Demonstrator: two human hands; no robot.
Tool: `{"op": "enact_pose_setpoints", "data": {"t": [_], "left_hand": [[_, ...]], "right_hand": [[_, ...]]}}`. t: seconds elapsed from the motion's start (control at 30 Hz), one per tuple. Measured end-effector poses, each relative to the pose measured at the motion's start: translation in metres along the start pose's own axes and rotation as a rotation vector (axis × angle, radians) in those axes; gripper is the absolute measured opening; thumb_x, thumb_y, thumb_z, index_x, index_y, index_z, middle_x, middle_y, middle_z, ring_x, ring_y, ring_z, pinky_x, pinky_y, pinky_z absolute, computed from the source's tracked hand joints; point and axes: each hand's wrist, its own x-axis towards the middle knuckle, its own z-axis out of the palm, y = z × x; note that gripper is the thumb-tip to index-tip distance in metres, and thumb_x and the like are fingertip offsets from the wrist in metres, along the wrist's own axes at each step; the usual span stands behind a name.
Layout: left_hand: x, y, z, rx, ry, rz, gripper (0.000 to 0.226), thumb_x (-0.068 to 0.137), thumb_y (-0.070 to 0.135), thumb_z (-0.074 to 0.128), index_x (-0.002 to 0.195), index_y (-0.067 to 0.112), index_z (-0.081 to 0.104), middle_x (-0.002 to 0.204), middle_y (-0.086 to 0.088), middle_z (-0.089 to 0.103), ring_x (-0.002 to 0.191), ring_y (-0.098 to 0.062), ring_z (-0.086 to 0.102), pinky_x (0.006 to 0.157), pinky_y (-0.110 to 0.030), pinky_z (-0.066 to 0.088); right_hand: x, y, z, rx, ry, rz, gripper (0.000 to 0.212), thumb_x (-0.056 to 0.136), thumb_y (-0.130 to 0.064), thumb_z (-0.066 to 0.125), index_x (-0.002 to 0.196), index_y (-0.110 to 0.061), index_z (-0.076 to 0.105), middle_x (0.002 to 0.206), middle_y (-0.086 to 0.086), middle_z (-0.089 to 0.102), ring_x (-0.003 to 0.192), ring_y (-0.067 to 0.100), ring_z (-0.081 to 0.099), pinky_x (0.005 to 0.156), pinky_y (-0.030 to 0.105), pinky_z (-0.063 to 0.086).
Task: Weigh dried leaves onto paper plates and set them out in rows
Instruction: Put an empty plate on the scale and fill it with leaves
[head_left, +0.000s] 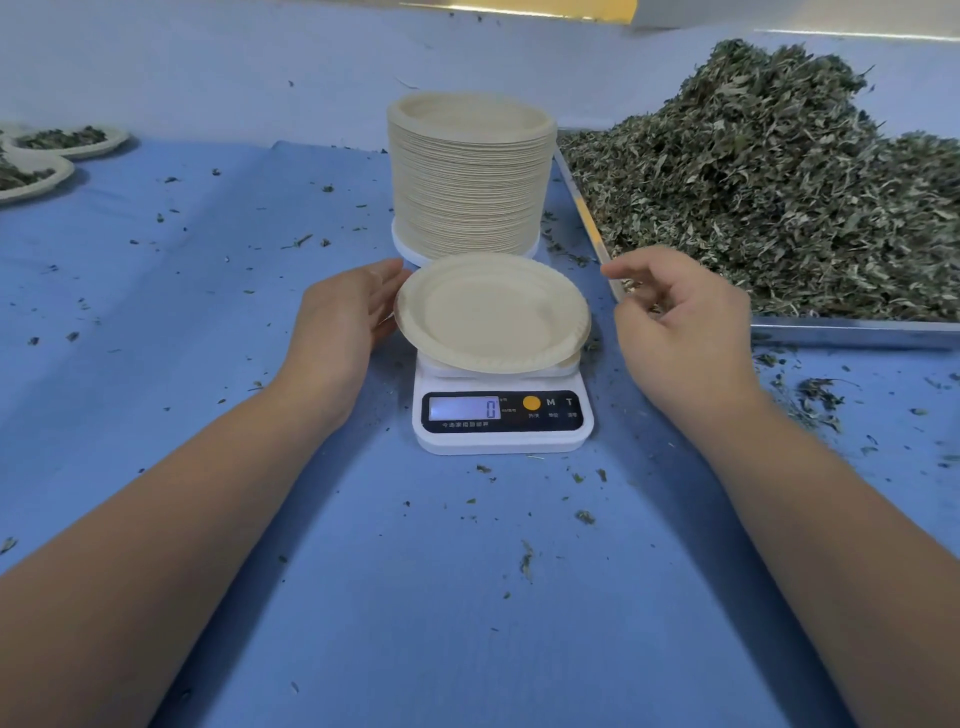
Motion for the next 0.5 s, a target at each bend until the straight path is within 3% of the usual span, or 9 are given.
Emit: {"op": "enact_pose_setpoints", "data": {"t": [0.13, 0.17, 0.23, 0.3, 0.37, 0.5], "left_hand": [[0.001, 0.000, 0.002, 0.040, -0.018, 0.019, 0.023, 0.068, 0.035, 0.054, 0.060, 0.032, 0.075, 0.087, 0.014, 0.077, 0.085, -0.002, 0.072, 0.086, -0.022, 0.052], [0.002, -0.001, 0.002, 0.051, -0.010, 0.028, 0.015, 0.062, 0.038, 0.057, 0.061, 0.029, 0.068, 0.086, 0.010, 0.072, 0.081, -0.009, 0.067, 0.087, -0.025, 0.048], [0.002, -0.004, 0.002, 0.094, -0.024, 0.061, 0.034, 0.055, 0.046, 0.053, 0.083, 0.025, 0.054, 0.091, 0.002, 0.056, 0.085, -0.013, 0.050, 0.087, -0.035, 0.039], [0.004, -0.007, 0.002, 0.110, -0.042, 0.092, 0.039, 0.058, 0.048, 0.049, 0.091, 0.028, 0.051, 0.093, 0.002, 0.052, 0.090, -0.012, 0.046, 0.086, -0.039, 0.037], [0.006, -0.009, 0.002, 0.138, -0.053, 0.098, 0.032, 0.064, 0.047, 0.048, 0.087, 0.026, 0.054, 0.091, 0.002, 0.053, 0.089, -0.011, 0.047, 0.085, -0.040, 0.037], [0.011, -0.014, 0.001, 0.246, -0.070, 0.141, 0.030, 0.084, 0.032, 0.042, 0.079, 0.010, 0.062, 0.074, 0.001, 0.055, 0.074, -0.014, 0.048, 0.075, -0.039, 0.039]], "right_hand": [[0.032, 0.013, -0.015, -0.381, -0.045, -0.017, 0.027, 0.087, -0.025, 0.050, 0.105, -0.022, 0.071, 0.086, -0.002, 0.063, 0.095, 0.025, 0.055, 0.075, 0.032, 0.043], [0.042, 0.020, -0.020, -0.513, -0.077, 0.008, 0.026, 0.088, -0.030, 0.049, 0.099, -0.021, 0.070, 0.083, -0.001, 0.063, 0.101, 0.029, 0.052, 0.075, 0.034, 0.042], [0.063, 0.037, -0.032, -0.750, -0.165, 0.163, 0.034, 0.090, -0.044, 0.044, 0.096, -0.019, 0.067, 0.089, 0.007, 0.064, 0.108, 0.035, 0.049, 0.080, 0.041, 0.045], [0.080, 0.051, -0.039, -0.875, -0.312, 0.424, 0.058, 0.090, -0.062, 0.037, 0.118, -0.018, 0.062, 0.121, 0.016, 0.061, 0.119, 0.040, 0.049, 0.096, 0.051, 0.045], [0.091, 0.059, -0.040, -0.878, -0.464, 0.607, 0.082, 0.091, -0.075, 0.030, 0.145, -0.015, 0.046, 0.152, 0.017, 0.045, 0.135, 0.041, 0.043, 0.111, 0.053, 0.038], [0.099, 0.055, -0.028, -0.813, -0.549, 0.628, 0.086, 0.096, -0.074, 0.035, 0.155, -0.012, 0.036, 0.163, 0.014, 0.030, 0.145, 0.037, 0.035, 0.114, 0.046, 0.032]]}}
